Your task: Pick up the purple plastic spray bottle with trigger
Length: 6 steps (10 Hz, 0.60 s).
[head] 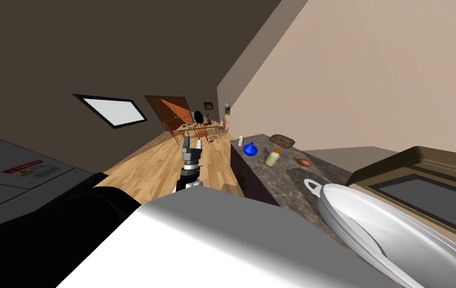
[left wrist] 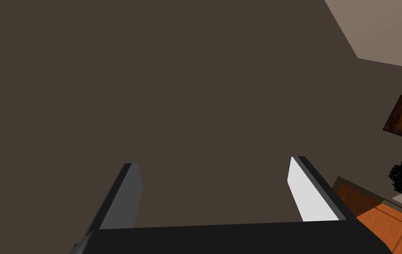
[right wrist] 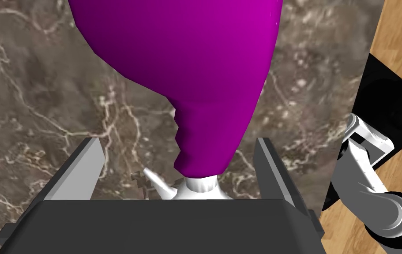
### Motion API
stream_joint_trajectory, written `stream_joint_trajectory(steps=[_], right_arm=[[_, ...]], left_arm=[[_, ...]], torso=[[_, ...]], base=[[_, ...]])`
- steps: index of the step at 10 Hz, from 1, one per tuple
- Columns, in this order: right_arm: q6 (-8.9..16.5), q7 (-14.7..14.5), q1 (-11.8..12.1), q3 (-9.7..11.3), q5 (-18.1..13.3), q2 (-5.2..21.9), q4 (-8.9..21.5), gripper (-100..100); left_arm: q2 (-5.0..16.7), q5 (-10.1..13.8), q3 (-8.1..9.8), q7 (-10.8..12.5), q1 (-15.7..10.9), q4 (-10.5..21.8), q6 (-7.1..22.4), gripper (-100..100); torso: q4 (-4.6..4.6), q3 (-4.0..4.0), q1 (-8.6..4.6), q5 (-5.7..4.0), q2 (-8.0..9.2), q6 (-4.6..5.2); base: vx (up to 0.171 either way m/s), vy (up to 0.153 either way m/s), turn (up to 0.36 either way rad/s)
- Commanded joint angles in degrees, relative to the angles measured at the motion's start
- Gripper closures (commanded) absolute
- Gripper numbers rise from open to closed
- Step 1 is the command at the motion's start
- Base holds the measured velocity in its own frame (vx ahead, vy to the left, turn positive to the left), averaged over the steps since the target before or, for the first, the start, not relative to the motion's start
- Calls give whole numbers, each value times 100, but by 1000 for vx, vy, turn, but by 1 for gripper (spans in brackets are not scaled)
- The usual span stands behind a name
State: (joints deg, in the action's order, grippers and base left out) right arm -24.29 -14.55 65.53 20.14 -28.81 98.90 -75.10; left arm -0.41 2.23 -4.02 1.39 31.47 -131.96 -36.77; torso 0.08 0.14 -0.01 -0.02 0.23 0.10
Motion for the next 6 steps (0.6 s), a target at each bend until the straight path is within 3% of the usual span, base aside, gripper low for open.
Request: stream_joint_trajectory(steps=[1,2,6], right_arm=[[0,0,0,0,0,0,0,-100],[7,15,-9,11,-10,-10,3,100],[4,20,-6,12,-5,-12,3,100]], left_arm=[[0,0,0,0,0,0,0,0],[0,0,0,0,1,0,0,0],[0,0,0,0,1,0,0,0]], torso=[[0,0,0,0,0,0],[-1,-3,4,2,-5,2],[-3,-8,-3,-6,-14,-4]], base=[[-14,-10,24],[-3,0,-14],[0,0,0]])
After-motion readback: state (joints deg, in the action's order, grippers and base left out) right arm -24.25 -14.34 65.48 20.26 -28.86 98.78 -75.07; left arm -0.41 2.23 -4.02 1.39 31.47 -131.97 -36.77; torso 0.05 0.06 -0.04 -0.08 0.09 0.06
